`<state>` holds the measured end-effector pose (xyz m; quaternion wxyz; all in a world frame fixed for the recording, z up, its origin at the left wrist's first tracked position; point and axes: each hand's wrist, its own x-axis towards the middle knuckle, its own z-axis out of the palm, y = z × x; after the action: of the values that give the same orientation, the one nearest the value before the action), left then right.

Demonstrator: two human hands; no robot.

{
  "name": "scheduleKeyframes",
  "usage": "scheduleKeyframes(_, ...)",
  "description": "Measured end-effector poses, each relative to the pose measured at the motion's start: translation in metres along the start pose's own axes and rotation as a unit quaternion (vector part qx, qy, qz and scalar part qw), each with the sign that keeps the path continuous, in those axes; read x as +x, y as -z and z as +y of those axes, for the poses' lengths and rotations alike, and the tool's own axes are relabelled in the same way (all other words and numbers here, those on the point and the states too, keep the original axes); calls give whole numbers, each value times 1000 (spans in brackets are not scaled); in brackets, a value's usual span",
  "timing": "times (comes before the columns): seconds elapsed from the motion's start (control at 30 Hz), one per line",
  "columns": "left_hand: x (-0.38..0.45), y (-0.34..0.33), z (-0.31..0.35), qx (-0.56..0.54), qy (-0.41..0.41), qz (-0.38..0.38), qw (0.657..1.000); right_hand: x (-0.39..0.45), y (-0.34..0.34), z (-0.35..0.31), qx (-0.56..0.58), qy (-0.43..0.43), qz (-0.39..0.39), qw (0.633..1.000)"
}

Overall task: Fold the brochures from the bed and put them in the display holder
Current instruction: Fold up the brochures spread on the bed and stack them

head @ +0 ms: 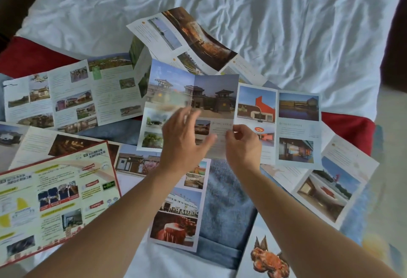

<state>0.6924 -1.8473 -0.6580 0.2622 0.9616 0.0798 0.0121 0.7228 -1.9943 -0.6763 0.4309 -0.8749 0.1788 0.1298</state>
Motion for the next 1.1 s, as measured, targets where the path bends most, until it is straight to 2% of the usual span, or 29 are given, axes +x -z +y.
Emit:
scheduleKeyframes(0.1, 7, 4, -14, 50, 85, 100, 990, 7, -3, 10, -27, -14, 5, 1000)
scheduleKeyframes(0.23, 17, 9, -23, 16, 202, 122, 972, 11, -3, 18, -59, -4, 23, 998)
scheduleKeyframes(0.3, 21, 11, -22, -29, 214, 139, 966, 13, -2, 20, -74, 7, 43, 996)
scheduleKeyframes(0.4, 26, 14, -5, -118, 170, 161, 965, 17, 1, 23, -64, -3, 48, 997)
scheduleKeyframes(0.5, 27, 12, 19, -183, 103, 119, 971, 19, 4, 24, -48, -17, 37, 998)
scheduleKeyframes(0.67, 22, -8, 44, -177, 81, 5, 981, 24, 13, 29, -29, -4, 27, 999)
scheduleKeyframes(0.8, 23, -27, 40, -132, 106, -29, 985, 26, 28, 40, -37, 8, 31, 999)
scheduleKeyframes(0.93, 25, -41, 35, -68, 149, -54, 985, 29, 50, 59, -141, 35, 86, 986)
scheduleKeyframes(1.03, 26, -48, 40, -15, 186, -67, 980, 35, 69, 75, -187, -8, 93, 978)
scheduleKeyframes(1.1, 28, -53, 44, -22, 201, -69, 977, 39, 77, 86, -195, -37, 86, 976)
